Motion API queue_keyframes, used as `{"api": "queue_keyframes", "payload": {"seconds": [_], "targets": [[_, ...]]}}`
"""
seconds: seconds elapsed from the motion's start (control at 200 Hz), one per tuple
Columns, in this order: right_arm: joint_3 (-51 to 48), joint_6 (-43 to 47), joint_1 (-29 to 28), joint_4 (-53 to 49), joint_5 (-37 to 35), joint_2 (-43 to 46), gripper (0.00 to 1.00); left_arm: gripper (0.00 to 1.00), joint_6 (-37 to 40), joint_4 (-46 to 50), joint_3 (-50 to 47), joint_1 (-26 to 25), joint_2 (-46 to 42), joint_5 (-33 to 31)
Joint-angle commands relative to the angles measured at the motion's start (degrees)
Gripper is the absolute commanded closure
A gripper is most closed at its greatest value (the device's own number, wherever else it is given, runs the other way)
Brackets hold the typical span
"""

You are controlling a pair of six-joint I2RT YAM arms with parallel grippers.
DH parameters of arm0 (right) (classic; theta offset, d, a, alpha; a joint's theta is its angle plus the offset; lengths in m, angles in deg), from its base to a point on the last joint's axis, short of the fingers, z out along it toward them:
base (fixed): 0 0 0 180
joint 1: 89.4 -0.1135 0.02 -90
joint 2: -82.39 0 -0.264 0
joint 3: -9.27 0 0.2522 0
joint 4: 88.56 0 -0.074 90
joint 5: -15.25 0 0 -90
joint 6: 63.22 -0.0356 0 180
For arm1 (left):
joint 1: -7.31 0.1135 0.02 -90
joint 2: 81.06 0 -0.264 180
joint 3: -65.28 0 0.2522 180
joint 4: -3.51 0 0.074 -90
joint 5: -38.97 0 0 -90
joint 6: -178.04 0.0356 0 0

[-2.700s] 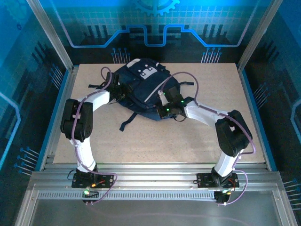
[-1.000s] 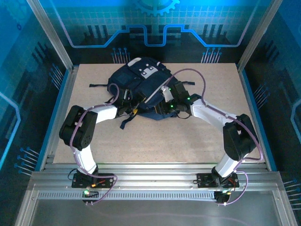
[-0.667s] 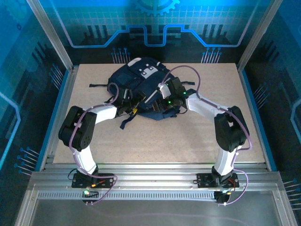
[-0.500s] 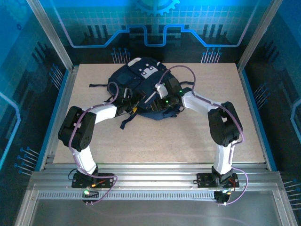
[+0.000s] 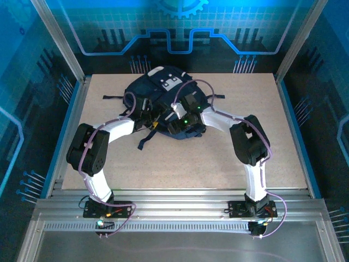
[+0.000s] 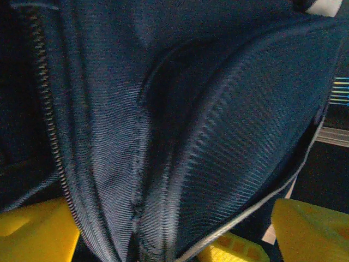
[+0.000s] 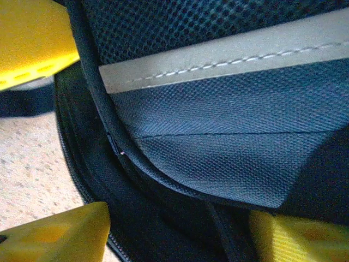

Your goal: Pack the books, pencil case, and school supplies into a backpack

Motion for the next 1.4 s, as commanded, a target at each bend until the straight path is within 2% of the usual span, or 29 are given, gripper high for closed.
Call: {"api": "queue_keyframes", "payload": {"seconds": [0.0, 0.13, 0.245, 0.4, 0.535, 0.705, 0.95, 1.231, 1.391], "targets": [[-5.2, -5.1, 2.3, 6.2, 11.7, 5.1, 0.32, 0.17, -1.5, -1.1, 2.8, 0.1, -1.3, 2.8], [-10.3, -7.5, 4.1, 10.1, 12.8, 8.8, 0.32, 0.22, -3.5, -2.7, 3.0, -0.7, -0.2, 2.8], [-11.7, -11.3, 5.6, 15.1, 17.2, 5.6, 0.37, 0.22, -4.2, -2.9, 3.5, -1.5, -0.1, 3.6], [-8.6, -14.2, 5.5, 19.3, 18.1, -1.4, 0.39, 0.15, -1.6, 2.5, 2.2, -2.0, -4.8, 3.4], [-8.3, -16.6, 5.4, 23.1, 20.9, -0.9, 0.39, 0.12, 0.1, 5.5, 1.6, -2.0, -7.9, 2.5], [-8.0, -17.7, 6.1, 23.1, 22.6, 0.6, 0.39, 0.12, 0.7, 7.7, 5.0, -2.1, -6.7, 5.1], [-11.4, -24.9, 7.2, 33.1, 24.7, 4.9, 0.38, 0.12, 2.0, 9.9, 5.0, -2.1, -4.9, 2.4], [-10.5, -27.2, 7.4, 35.3, 25.2, 4.6, 0.38, 0.11, 0.7, 7.6, 3.3, -2.4, -3.3, -1.7], [-12.3, -27.5, 7.2, 36.2, 24.7, 5.1, 0.39, 0.12, -0.5, 7.3, 5.2, -2.8, 0.3, -0.3]]}}
